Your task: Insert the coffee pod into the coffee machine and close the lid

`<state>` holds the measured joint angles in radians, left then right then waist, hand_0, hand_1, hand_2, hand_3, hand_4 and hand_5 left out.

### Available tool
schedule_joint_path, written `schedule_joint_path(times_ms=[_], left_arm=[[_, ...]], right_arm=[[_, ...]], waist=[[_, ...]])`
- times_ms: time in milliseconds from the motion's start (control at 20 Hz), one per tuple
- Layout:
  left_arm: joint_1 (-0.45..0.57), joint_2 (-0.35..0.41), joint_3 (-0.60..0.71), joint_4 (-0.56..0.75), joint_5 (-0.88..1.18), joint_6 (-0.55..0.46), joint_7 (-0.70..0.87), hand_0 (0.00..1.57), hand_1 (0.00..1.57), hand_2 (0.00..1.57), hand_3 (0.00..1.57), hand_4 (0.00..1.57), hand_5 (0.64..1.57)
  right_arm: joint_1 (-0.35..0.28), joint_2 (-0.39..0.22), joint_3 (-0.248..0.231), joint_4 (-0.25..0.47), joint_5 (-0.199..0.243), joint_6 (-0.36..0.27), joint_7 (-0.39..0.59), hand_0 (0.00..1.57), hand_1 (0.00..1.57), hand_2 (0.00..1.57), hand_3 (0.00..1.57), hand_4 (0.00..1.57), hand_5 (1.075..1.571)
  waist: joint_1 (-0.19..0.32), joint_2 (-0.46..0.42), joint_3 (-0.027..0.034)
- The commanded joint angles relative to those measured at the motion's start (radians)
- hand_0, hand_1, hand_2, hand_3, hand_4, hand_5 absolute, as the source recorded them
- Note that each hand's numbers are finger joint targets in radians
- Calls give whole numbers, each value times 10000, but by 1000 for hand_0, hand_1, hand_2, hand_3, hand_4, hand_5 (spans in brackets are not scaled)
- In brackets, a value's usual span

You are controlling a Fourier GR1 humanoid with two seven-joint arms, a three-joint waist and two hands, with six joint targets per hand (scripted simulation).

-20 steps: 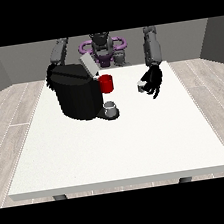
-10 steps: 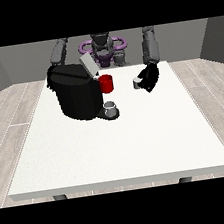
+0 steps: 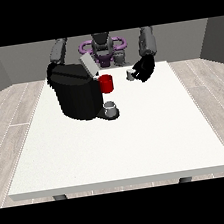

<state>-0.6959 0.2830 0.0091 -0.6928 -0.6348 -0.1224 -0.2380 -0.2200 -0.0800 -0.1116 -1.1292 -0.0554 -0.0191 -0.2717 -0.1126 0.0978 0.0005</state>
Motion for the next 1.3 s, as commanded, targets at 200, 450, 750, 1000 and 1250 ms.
schedule_joint_path(times_ms=[200, 450, 750, 1000, 1250], left_arm=[[-374, -286, 273, -681, 255, -500, 819, 1193, 1193, 1249, 1297, 573, 1571], [-483, -560, 87, -1354, 385, -1311, 1392, 1385, 1385, 1417, 1373, 592, 1571], [-1302, -723, 445, -1757, 743, -1719, 2195, 1360, 1360, 1397, 1352, 657, 1571], [-1874, -578, 883, -1762, 933, -1516, 2416, 1413, 1413, 1443, 1370, 624, 1571], [-2602, -23, 1376, -1368, 1152, -1589, 2235, 1352, 1352, 1398, 1316, 611, 1571]], right_arm=[[317, -215, -73, 317, -26, 212, -247, 0, 0, 0, 0, 295, 1571], [304, -419, -301, 653, -123, 233, -175, 0, 0, 0, 0, 173, 1571], [360, -737, -558, 975, -507, 861, -360, 0, 0, 0, 0, 207, 1571], [78, -519, -487, 998, -594, 852, -484, 0, 0, 0, 0, 137, 1571], [-379, -713, -359, 1055, -486, 1333, -1259, 0, 0, 0, 0, 0, 1571]], waist=[[36, -500, -4], [236, -859, -4], [-38, -818, -3], [-293, -294, -5], [-582, 731, -4]])
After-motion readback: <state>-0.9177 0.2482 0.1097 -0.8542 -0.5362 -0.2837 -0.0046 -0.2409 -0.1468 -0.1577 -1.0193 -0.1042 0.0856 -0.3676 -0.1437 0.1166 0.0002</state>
